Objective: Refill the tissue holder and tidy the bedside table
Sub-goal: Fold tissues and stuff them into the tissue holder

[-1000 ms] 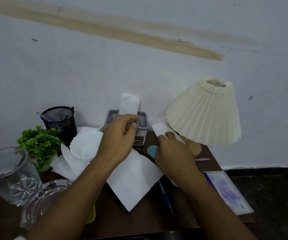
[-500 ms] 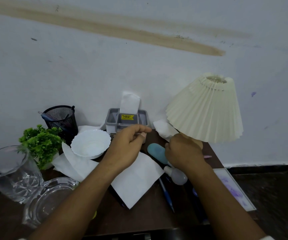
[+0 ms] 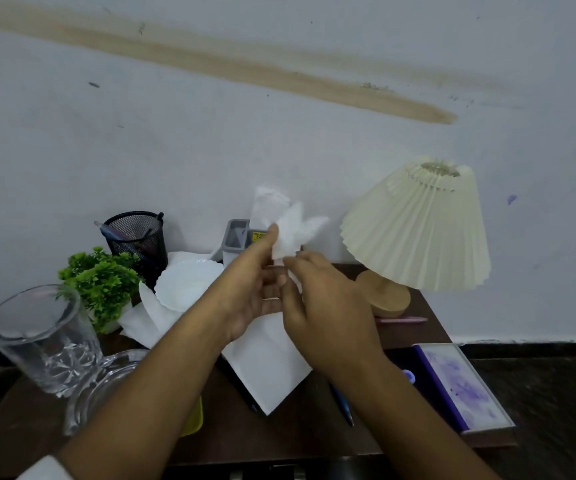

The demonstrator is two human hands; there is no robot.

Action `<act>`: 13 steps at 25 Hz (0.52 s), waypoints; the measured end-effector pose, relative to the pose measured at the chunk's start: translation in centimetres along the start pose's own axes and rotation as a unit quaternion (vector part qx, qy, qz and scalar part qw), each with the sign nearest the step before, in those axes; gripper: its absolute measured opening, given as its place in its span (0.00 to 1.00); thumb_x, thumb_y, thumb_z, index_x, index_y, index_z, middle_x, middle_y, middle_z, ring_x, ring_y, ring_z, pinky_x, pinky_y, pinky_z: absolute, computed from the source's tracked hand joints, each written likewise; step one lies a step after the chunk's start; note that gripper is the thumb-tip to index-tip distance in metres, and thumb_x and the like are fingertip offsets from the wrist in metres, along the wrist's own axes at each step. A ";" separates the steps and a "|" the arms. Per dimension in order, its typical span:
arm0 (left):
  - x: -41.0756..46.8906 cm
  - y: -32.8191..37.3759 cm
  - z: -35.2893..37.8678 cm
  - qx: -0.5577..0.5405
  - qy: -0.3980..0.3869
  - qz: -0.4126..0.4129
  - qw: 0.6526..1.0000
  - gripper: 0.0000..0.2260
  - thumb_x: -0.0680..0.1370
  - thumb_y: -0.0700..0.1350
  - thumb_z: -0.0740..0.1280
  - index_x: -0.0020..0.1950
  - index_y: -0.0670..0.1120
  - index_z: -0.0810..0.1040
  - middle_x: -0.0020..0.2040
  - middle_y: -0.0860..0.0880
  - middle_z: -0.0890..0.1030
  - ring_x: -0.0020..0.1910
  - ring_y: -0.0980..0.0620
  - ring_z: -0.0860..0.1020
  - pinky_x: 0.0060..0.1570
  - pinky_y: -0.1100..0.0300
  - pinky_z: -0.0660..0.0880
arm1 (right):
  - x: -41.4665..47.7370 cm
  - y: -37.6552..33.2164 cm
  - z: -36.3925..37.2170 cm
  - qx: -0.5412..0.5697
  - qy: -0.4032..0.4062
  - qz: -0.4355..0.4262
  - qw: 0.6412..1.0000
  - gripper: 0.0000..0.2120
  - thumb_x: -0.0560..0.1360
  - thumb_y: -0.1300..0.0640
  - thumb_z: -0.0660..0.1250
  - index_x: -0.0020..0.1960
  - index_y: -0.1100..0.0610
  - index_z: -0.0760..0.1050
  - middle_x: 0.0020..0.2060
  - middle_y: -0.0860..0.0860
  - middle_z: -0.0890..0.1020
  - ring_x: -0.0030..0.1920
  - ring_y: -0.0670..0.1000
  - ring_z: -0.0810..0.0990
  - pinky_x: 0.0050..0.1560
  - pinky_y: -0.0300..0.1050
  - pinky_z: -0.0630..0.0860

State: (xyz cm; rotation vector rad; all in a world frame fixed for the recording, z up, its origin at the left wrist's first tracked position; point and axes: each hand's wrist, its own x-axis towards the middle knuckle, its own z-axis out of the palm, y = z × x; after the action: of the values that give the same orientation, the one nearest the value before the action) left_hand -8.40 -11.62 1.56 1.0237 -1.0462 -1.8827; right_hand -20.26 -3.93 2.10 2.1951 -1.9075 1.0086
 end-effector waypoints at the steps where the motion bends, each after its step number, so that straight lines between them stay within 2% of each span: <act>1: -0.1 0.3 -0.5 -0.060 -0.013 -0.012 0.998 0.32 0.74 0.67 0.68 0.67 0.43 0.79 0.59 0.40 0.82 0.56 0.45 0.77 0.56 0.49 0.81 | -0.1 -0.1 0.1 0.007 0.002 -0.033 0.999 0.13 0.82 0.50 0.59 0.62 0.51 0.78 0.59 0.46 0.81 0.51 0.46 0.82 0.51 0.44 0.80; 2: -0.3 0.7 -1.0 -0.110 -0.016 -0.013 0.994 0.34 0.74 0.66 0.69 0.69 0.42 0.77 0.63 0.38 0.81 0.60 0.44 0.77 0.64 0.46 0.77 | -0.1 0.0 0.3 0.009 -0.008 -0.055 0.998 0.13 0.82 0.49 0.60 0.60 0.51 0.80 0.57 0.45 0.83 0.51 0.45 0.82 0.51 0.44 0.81; 3: -0.6 1.0 -1.4 -0.147 -0.010 -0.010 0.989 0.33 0.74 0.65 0.70 0.70 0.42 0.75 0.64 0.38 0.82 0.63 0.42 0.79 0.67 0.44 0.74 | -0.2 0.2 0.6 0.016 -0.016 -0.066 0.998 0.14 0.81 0.47 0.61 0.57 0.51 0.82 0.57 0.45 0.84 0.51 0.45 0.83 0.51 0.44 0.81; 5: -1.3 1.5 -1.7 -0.172 0.008 -0.001 0.985 0.27 0.78 0.60 0.67 0.69 0.41 0.76 0.60 0.40 0.84 0.60 0.41 0.82 0.64 0.44 0.76 | -0.2 0.2 0.9 0.085 0.003 -0.054 0.995 0.14 0.80 0.45 0.64 0.52 0.52 0.84 0.56 0.45 0.85 0.51 0.44 0.83 0.49 0.45 0.82; 9: -2.4 1.4 -1.4 -0.184 0.033 0.018 0.982 0.18 0.81 0.48 0.66 0.67 0.40 0.77 0.58 0.41 0.85 0.55 0.43 0.85 0.57 0.44 0.80 | 1.3 0.5 0.1 0.271 0.097 0.087 0.954 0.07 0.79 0.48 0.68 0.49 0.50 0.82 0.40 0.43 0.84 0.39 0.45 0.83 0.37 0.42 0.79; 11: -2.6 1.0 -0.9 -0.172 0.034 0.025 0.984 0.16 0.80 0.47 0.68 0.67 0.42 0.78 0.57 0.41 0.86 0.52 0.44 0.86 0.50 0.46 0.83 | 1.9 1.2 0.0 0.332 0.055 0.173 0.926 0.06 0.77 0.49 0.71 0.52 0.49 0.79 0.40 0.44 0.84 0.41 0.43 0.83 0.39 0.37 0.80; 13: -2.5 0.5 -0.4 -0.140 0.024 0.032 0.989 0.12 0.81 0.47 0.67 0.61 0.44 0.82 0.56 0.42 0.86 0.52 0.44 0.86 0.50 0.47 0.83 | 2.1 1.7 0.7 0.362 -0.012 0.221 0.906 0.09 0.76 0.53 0.74 0.55 0.51 0.78 0.40 0.47 0.84 0.42 0.44 0.84 0.43 0.44 0.82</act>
State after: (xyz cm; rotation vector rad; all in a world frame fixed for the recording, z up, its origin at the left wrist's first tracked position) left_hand -6.91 -9.73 2.61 0.8572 -0.7527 -1.8788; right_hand -21.51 -6.43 2.01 2.0776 -2.3798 2.0567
